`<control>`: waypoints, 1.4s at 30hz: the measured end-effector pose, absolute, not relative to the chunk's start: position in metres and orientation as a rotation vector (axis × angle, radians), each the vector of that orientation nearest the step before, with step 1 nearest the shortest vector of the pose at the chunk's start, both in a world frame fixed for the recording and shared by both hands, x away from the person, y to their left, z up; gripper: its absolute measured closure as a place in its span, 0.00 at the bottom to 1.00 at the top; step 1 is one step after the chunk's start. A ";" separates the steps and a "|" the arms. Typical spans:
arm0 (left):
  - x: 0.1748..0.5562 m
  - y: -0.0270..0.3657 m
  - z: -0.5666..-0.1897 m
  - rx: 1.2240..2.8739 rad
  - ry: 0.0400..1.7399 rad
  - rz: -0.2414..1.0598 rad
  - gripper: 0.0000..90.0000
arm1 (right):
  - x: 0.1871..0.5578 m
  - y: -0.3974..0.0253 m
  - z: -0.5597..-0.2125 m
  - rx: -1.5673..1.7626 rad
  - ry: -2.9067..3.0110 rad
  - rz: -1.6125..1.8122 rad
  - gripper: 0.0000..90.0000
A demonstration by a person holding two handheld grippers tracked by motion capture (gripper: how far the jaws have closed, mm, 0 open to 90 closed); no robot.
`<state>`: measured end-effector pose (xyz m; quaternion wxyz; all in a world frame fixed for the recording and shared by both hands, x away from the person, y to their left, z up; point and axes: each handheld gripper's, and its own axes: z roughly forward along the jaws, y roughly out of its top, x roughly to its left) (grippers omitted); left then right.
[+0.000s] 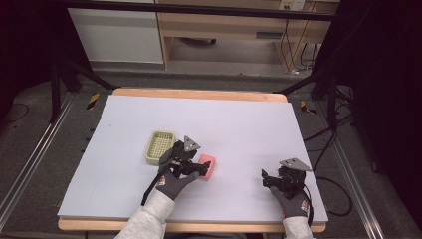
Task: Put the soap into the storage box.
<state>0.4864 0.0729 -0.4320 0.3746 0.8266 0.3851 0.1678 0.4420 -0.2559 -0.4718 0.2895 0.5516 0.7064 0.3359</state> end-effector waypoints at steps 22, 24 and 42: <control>0.493 0.059 -0.448 2.164 1.001 0.403 0.22 | 0.442 -0.256 -0.472 1.476 1.886 0.893 0.09; 0.493 0.057 -0.449 2.161 1.008 0.398 0.22 | 0.442 -0.256 -0.472 1.477 1.887 0.893 0.09; 0.499 0.047 -0.464 2.212 1.044 0.369 0.21 | 0.443 -0.255 -0.473 1.479 1.893 0.891 0.09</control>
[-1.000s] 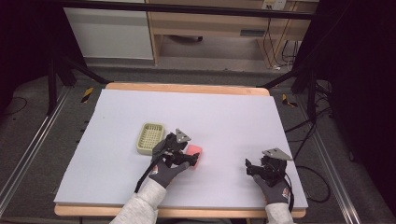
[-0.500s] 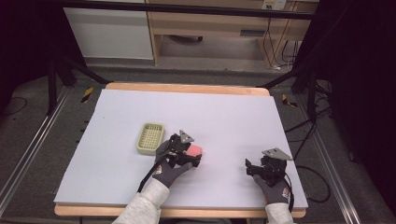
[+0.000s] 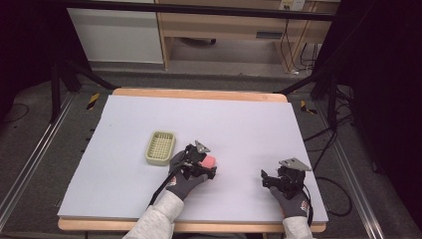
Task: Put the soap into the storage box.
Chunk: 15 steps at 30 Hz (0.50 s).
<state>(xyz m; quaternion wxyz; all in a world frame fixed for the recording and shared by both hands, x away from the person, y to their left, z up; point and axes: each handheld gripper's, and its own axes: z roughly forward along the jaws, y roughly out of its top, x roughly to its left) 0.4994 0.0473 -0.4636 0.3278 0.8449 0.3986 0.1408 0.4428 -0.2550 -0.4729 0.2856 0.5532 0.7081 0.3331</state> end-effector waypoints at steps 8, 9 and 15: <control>0.499 0.047 -0.467 2.218 1.052 0.354 0.24 | 0.443 -0.255 -0.473 1.481 1.895 0.890 0.09; 0.499 0.047 -0.467 2.222 1.048 0.353 0.25 | 0.443 -0.255 -0.473 1.480 1.895 0.889 0.09; 0.497 0.048 -0.467 2.231 1.047 0.341 0.30 | 0.443 -0.255 -0.473 1.480 1.896 0.888 0.09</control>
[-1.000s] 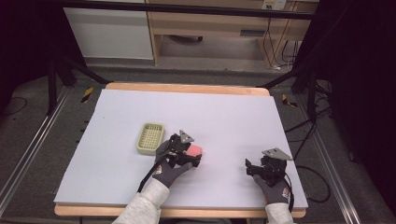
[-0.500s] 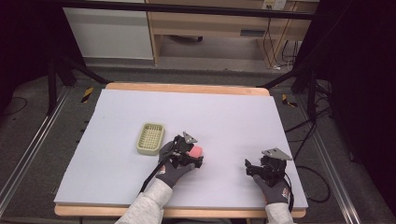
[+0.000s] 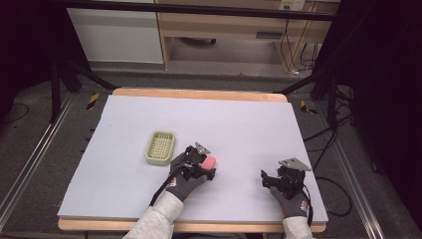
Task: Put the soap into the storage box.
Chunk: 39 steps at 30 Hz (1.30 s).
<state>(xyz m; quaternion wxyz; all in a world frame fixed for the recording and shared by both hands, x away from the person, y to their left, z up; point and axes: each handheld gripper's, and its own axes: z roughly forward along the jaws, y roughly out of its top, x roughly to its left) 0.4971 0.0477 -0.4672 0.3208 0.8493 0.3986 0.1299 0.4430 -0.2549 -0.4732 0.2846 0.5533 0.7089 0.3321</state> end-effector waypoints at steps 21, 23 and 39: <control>0.501 0.048 -0.461 2.274 1.021 0.346 0.35 | 0.444 -0.255 -0.474 1.482 1.903 0.886 0.09; 0.502 0.047 -0.461 2.289 1.022 0.349 0.35 | 0.443 -0.255 -0.474 1.482 1.904 0.887 0.09; 0.506 0.043 -0.465 2.343 1.016 0.336 0.41 | 0.444 -0.254 -0.474 1.483 1.908 0.887 0.09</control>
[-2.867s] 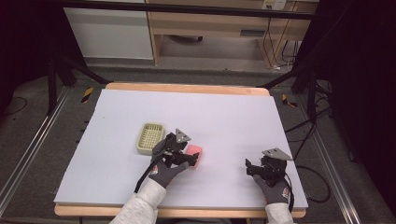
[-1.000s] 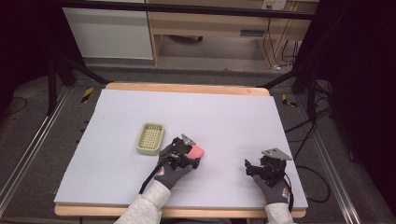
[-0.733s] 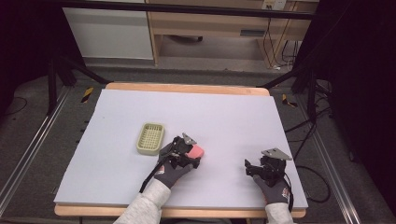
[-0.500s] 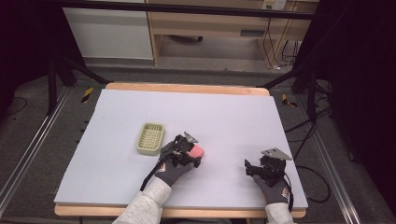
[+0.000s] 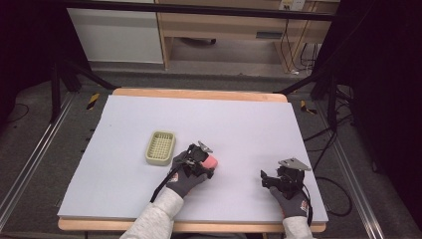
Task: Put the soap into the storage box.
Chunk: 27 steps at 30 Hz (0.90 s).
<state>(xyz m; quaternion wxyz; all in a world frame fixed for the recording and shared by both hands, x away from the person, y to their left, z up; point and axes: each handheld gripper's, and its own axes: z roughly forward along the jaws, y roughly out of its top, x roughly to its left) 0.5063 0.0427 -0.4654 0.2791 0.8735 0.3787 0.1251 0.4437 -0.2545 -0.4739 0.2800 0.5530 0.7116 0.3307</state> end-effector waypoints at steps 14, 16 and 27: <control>0.502 0.049 -0.456 2.332 0.993 0.336 0.41 | 0.444 -0.255 -0.474 1.484 1.909 0.888 0.09; 0.500 0.053 -0.452 2.330 0.987 0.336 0.41 | 0.444 -0.255 -0.474 1.485 1.909 0.888 0.09; 0.493 0.078 -0.437 2.282 1.005 0.351 0.41 | 0.443 -0.255 -0.473 1.486 1.902 0.888 0.09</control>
